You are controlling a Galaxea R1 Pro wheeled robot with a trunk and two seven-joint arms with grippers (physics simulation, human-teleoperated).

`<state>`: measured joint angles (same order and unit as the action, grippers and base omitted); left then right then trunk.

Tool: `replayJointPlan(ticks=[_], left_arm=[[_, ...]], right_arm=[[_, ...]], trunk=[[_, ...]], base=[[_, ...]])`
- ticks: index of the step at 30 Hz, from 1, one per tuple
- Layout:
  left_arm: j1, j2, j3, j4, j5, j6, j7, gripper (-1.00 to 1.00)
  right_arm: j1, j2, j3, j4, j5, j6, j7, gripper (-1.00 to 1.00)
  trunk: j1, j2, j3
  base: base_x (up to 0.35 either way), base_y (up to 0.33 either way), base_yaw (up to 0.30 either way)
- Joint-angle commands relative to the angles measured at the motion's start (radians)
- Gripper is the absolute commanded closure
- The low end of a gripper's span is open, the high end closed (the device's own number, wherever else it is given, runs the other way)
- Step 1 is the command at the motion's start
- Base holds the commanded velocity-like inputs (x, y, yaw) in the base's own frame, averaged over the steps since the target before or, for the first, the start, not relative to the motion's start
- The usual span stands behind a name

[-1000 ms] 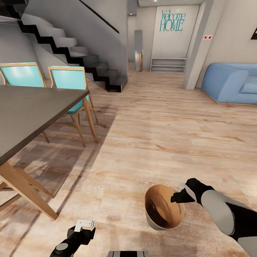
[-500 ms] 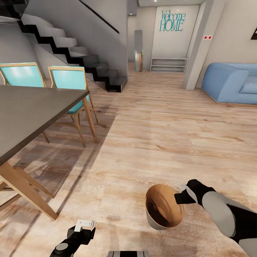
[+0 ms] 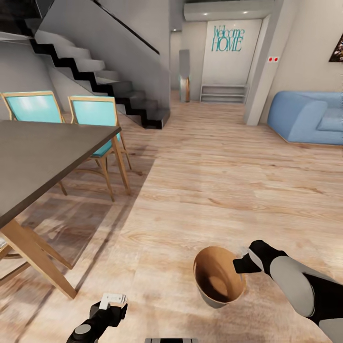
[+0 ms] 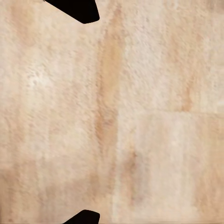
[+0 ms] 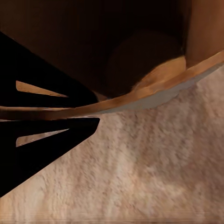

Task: Put the three can of soda from the living room inside the tash can in the kitchen.

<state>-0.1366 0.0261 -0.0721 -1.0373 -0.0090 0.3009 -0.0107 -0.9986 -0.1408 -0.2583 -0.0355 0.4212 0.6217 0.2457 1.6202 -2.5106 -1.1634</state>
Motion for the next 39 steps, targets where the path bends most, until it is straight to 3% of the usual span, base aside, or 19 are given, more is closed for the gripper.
replayJointPlan(ticks=[1,5,6,17,33,37,39], left_arm=[[0.000,0.000,0.000,0.000,0.000,0.000,0.000,-1.00],[0.000,0.000,0.000,0.000,-0.001,0.001,0.000,-1.00],[0.000,-0.001,0.001,0.002,-0.003,0.001,0.000,-1.00],[0.000,-0.001,0.002,0.002,-0.002,0.001,0.000,-1.00],[0.000,-0.002,0.004,0.008,-0.002,0.000,0.008,-1.00],[0.000,-0.002,0.005,0.009,-0.001,-0.001,0.008,-1.00],[0.000,-0.002,0.005,0.018,0.000,-0.001,0.008,-1.00]], right_arm=[[0.000,0.000,0.008,0.000,0.005,0.000,-0.003,1.00],[0.000,-0.002,0.008,0.002,0.005,-0.002,-0.001,1.00],[0.025,0.001,0.008,-0.012,0.007,0.005,0.106,1.00],[0.026,0.008,0.010,-0.014,0.007,0.008,0.192,1.00],[0.025,0.013,0.015,-0.096,0.005,0.012,0.215,1.00],[0.025,0.034,0.024,-0.095,0.007,0.028,0.213,1.00],[0.026,0.041,0.047,-0.095,0.008,0.041,0.216,1.00]], trunk=[[0.000,0.000,0.004],[-0.002,0.001,0.019],[-0.003,0.001,0.023],[-0.008,0.004,0.066],[-0.015,0.008,0.128],[-0.017,0.009,0.143],[-0.018,0.009,0.151]], base=[[0.000,0.000,0.000],[0.000,0.000,0.000],[0.000,0.000,0.000],[0.000,0.000,0.000],[0.000,0.000,0.000],[0.000,0.000,0.000],[0.000,0.000,0.000]])
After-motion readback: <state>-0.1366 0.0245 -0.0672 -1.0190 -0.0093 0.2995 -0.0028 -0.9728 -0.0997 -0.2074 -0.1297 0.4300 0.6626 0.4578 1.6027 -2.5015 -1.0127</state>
